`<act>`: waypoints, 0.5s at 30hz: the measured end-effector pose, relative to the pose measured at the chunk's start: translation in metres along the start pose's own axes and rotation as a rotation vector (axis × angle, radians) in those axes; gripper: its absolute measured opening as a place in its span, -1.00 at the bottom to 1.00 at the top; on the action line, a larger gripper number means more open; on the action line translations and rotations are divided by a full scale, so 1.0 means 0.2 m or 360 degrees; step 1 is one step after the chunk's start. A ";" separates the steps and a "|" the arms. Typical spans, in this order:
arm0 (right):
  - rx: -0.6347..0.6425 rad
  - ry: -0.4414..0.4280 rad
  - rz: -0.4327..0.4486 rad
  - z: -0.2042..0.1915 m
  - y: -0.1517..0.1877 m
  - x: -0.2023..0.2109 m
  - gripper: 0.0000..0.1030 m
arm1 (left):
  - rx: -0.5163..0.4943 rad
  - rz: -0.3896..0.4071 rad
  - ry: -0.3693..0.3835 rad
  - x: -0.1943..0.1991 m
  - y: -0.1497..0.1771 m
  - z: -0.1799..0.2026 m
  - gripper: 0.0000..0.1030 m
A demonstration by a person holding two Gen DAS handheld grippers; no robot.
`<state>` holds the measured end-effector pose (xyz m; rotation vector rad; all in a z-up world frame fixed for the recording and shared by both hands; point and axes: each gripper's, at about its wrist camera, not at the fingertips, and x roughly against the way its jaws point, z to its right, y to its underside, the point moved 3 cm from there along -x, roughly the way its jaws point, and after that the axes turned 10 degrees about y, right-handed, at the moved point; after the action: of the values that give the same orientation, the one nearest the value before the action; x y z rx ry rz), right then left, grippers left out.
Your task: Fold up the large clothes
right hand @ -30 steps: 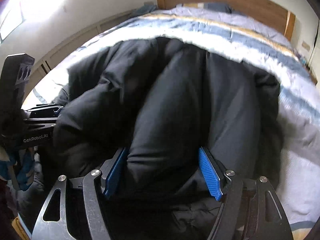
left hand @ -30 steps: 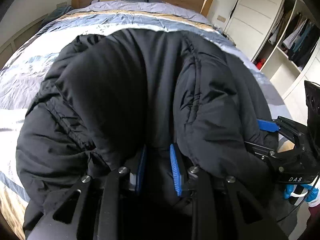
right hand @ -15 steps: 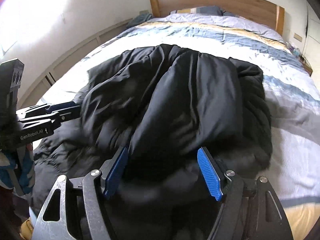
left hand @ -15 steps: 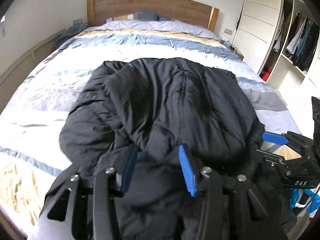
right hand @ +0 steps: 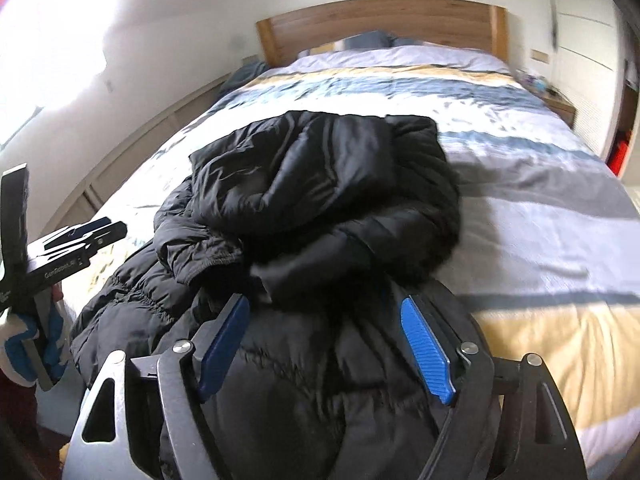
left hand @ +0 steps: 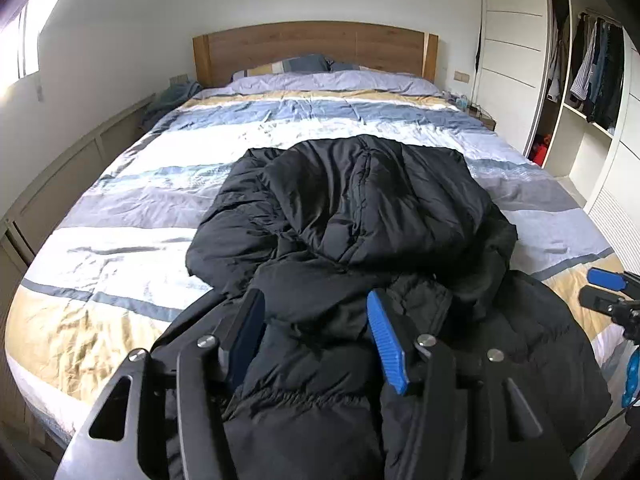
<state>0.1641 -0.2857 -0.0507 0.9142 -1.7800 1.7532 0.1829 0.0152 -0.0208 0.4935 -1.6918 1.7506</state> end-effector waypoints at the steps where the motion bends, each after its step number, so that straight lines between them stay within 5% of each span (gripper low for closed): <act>1: -0.0020 0.0012 0.0002 0.02 0.02 0.02 0.54 | -0.0010 0.0007 -0.0007 0.02 0.01 0.00 0.03; 15: -0.0192 0.0114 0.0028 0.20 0.21 0.18 0.67 | 0.0002 0.0000 -0.0070 0.14 0.15 -0.07 0.10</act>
<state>0.1126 -0.3313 -0.0550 0.7790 -1.8307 1.6482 0.1455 0.0362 -0.0250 0.5360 -1.7209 1.7527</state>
